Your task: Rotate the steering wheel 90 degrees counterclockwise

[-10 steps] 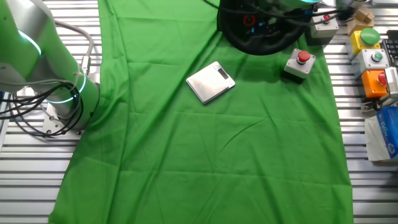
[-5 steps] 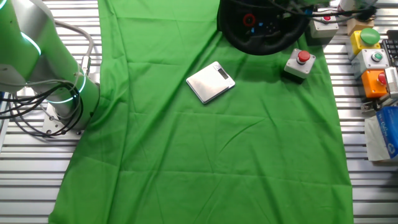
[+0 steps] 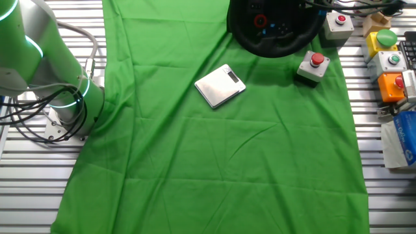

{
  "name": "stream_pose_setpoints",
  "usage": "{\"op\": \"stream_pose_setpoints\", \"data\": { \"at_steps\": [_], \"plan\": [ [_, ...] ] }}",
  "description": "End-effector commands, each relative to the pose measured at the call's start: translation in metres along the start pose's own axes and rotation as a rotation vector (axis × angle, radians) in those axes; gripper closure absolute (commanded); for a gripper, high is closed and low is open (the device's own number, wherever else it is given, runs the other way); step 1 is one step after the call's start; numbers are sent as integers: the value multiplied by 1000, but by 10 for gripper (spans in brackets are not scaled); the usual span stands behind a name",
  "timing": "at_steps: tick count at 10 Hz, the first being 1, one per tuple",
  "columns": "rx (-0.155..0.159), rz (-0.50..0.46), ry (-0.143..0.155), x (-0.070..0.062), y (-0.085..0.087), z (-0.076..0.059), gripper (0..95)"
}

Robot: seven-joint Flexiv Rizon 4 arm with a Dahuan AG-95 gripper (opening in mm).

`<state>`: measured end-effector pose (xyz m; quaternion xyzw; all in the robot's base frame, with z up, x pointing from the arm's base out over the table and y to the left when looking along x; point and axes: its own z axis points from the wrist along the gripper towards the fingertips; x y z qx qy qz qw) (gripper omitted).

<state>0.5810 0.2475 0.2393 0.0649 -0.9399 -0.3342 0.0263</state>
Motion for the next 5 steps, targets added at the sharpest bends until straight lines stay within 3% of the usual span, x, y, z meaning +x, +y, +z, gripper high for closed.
{"op": "stream_pose_setpoints", "data": {
  "at_steps": [1, 5],
  "plan": [
    [-22, 19, -22, -7, 6, 5, 950],
    [-30, 47, -47, -15, 14, 17, 950]
  ]
}}
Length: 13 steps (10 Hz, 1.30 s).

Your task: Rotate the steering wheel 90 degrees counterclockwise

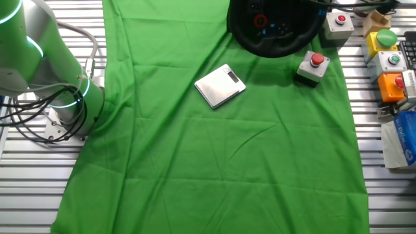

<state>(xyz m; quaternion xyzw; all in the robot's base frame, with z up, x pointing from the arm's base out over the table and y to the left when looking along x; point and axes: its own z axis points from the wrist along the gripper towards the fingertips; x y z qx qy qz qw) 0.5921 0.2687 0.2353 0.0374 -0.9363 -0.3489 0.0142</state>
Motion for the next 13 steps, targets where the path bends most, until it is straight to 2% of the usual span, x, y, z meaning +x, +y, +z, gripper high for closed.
{"op": "stream_pose_setpoints", "data": {
  "at_steps": [1, 7, 10, 13],
  "plan": [
    [0, 12, -5, -2, 3, 6, 950],
    [-4, 29, -4, 1, 8, 11, 950],
    [-42, 46, -15, 12, 5, 19, 950],
    [-69, 72, -15, 18, 10, 19, 950]
  ]
}}
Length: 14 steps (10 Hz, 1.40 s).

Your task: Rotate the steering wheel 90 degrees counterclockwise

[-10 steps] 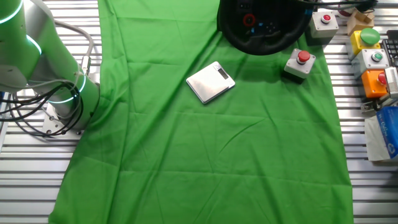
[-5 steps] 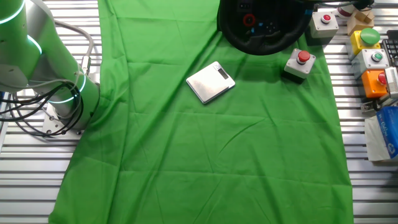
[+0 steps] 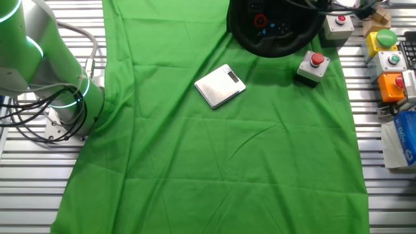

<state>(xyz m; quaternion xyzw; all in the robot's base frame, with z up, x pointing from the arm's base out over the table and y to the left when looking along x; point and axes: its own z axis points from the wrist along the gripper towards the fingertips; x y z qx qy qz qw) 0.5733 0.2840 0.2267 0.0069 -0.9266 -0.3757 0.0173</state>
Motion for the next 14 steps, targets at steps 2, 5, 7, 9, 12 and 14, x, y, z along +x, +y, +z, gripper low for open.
{"op": "stream_pose_setpoints", "data": {
  "at_steps": [2, 5, 7, 9, 12, 14],
  "plan": [
    [-5, 16, 2, 4, 4, 1, 950],
    [-17, 12, 0, 13, 0, 2, 950],
    [-51, 34, 2, 17, 4, 2, 950],
    [-28, 20, 0, 24, 1, 3, 950],
    [-30, 10, 1, 31, 0, 2, 950],
    [-29, -2, -1, 35, 0, 3, 950]
  ]
}}
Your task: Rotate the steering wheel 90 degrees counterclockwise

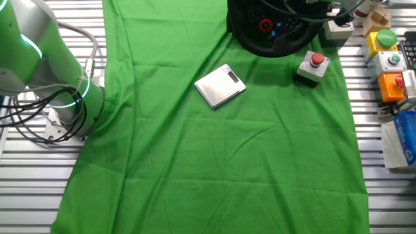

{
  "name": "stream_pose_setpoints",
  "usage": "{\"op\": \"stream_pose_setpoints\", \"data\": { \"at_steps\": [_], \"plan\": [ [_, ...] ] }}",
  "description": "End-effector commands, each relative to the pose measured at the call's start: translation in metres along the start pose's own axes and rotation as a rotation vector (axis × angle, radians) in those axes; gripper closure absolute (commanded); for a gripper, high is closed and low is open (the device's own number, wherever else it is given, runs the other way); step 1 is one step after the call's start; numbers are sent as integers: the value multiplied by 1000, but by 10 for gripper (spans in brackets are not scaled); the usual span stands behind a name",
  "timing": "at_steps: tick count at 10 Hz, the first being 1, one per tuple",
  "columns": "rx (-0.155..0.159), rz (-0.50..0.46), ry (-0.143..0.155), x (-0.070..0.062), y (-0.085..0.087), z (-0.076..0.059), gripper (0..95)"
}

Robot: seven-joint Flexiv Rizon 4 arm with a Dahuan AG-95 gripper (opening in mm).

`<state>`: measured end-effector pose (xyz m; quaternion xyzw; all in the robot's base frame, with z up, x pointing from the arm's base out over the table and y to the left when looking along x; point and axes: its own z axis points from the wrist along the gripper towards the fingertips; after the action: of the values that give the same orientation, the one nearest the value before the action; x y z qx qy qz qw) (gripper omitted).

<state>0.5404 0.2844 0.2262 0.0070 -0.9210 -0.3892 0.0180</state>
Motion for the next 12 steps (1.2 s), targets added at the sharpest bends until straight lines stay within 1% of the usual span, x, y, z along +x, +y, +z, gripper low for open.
{"op": "stream_pose_setpoints", "data": {
  "at_steps": [1, 4, 6, 9, 12],
  "plan": [
    [0, -3, -2, 3, 0, 1, 950],
    [1, -14, -3, 9, 0, 0, 950],
    [3, -31, -9, 13, -2, 1, 950],
    [7, -43, -12, 15, -3, 1, 950],
    [10, -66, -24, 20, -6, 3, 950]
  ]
}}
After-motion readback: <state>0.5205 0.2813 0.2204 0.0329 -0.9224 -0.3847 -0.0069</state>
